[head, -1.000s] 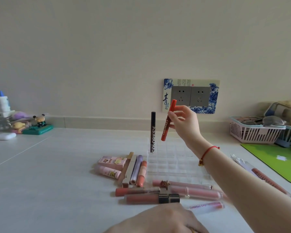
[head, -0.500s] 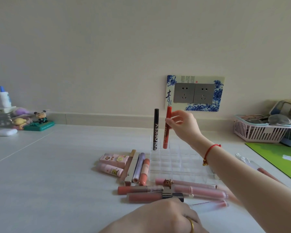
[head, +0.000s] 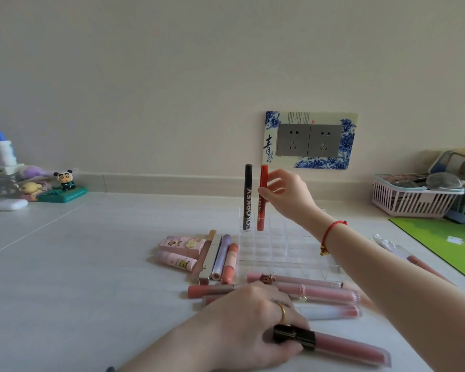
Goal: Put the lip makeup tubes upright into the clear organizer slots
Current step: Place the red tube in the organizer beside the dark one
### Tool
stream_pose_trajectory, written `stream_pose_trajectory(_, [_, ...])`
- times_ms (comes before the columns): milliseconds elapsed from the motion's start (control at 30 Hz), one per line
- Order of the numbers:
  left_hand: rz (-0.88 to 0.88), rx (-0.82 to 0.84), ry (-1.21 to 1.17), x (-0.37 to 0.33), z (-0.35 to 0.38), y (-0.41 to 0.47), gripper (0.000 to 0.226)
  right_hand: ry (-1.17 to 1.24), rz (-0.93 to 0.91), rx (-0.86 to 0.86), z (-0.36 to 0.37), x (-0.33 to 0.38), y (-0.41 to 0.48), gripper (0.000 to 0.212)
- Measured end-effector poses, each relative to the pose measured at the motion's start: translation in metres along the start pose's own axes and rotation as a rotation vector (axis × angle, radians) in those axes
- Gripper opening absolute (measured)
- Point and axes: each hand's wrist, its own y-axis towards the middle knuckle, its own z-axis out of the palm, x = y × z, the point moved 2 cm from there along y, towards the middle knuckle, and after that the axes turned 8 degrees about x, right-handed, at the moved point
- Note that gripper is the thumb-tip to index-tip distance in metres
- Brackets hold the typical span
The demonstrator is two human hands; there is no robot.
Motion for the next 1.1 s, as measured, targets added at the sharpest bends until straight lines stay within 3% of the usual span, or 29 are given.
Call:
stream_pose_trajectory(433, [0.009,0.002,-0.065,0.004,-0.005,0.002,0.036,-0.051,0.04,0.075,0.002,-0.003,-0.005,0.027])
stream_pose_trajectory(567, [-0.031,-0.097,-0.13,0.013,-0.008,0.002,0.04,-0.055,0.04,0.084,0.003,-0.004,-0.005,0.027])
stream_pose_trajectory(733, [-0.121,-0.328,0.024,0.038,-0.018,0.003,0.039,-0.06,0.037,0.077,0.003,-0.004,-0.005,0.027])
stream_pose_trajectory(867, [-0.192,-0.35,0.039,0.05,-0.023,0.002,0.052,-0.059,0.036,0.082,0.003,-0.004,-0.005,0.029])
stream_pose_trajectory(1000, [-0.242,-0.33,0.041,0.057,-0.023,0.002,0.046,-0.05,0.035,0.083,0.003,-0.004,-0.005,0.03])
stream_pose_trajectory(1100, [-0.272,-0.328,0.047,0.061,-0.024,0.001,0.054,-0.053,0.028,0.084,0.002,-0.004,-0.005,0.03])
